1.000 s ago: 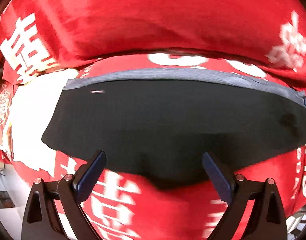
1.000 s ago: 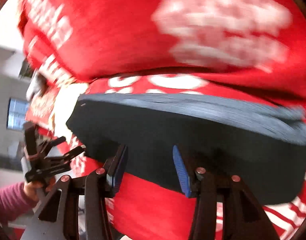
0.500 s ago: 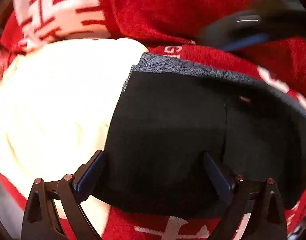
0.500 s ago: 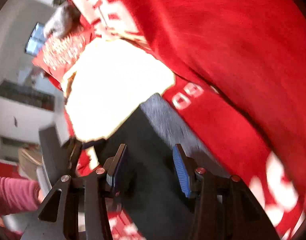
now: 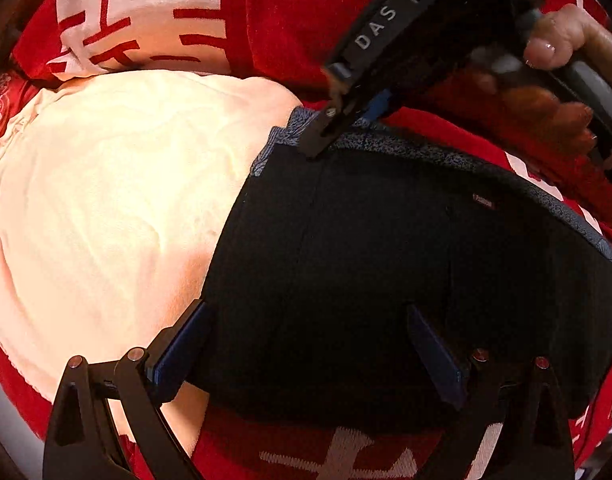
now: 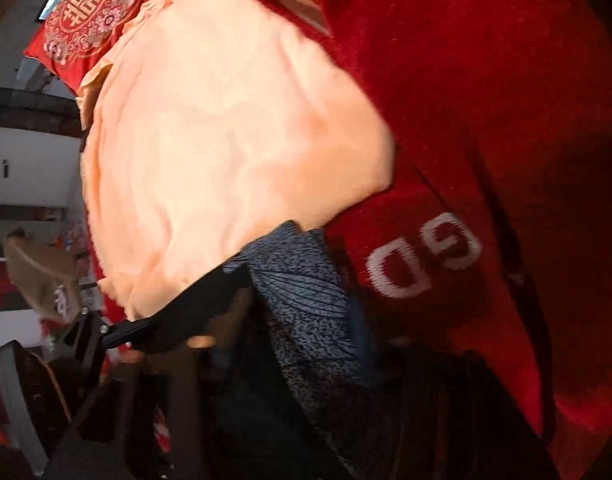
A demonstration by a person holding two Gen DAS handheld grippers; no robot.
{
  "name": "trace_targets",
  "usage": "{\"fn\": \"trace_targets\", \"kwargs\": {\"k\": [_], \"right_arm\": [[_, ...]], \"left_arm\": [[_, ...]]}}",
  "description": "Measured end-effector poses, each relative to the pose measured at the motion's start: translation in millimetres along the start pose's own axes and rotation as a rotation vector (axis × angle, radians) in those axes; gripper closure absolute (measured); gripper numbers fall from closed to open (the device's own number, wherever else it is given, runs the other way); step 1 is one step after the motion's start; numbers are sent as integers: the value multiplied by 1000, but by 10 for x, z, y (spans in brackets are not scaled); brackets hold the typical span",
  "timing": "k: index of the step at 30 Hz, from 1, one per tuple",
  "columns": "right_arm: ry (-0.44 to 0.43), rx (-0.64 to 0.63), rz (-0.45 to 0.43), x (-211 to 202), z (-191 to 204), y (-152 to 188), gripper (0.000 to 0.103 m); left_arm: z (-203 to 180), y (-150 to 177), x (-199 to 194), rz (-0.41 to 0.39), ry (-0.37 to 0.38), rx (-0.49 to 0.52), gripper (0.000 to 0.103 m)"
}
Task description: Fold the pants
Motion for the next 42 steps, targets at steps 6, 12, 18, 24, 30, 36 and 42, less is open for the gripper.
{"fn": "trace_targets", "kwargs": {"k": [6, 12, 18, 24, 30, 36, 42], "right_arm": [[-11, -76, -59, -363, 355, 105, 87], [103, -30, -34, -230, 267, 41, 87], [238, -73, -40, -181, 338, 59, 87], [205, -18, -60, -247, 299, 98, 95], [63, -95, -103, -499, 636, 170, 96], [201, -2, -29, 36, 231, -29, 95], [171, 173, -202, -356, 26, 209, 66]], "left_arm": [[87, 70, -172, 17, 0, -50, 5], [217, 179, -197, 43, -27, -56, 5], [232, 146, -117, 38, -24, -56, 5], [170, 197, -129, 40, -19, -63, 3], [235, 179, -274, 12, 3, -115, 3], [195, 124, -156, 40, -38, -79, 3], [234, -122, -341, -16, -32, -61, 3]]}}
Point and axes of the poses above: each gripper's, at about its wrist camera, not at the fingertips, and x roughly the way its jaws point, z to its left, y to its underside, the point moved 6 cm from there along x, roughly the way its jaws point, and after that the axes turned 9 degrees about z, right-handed, at the moved point
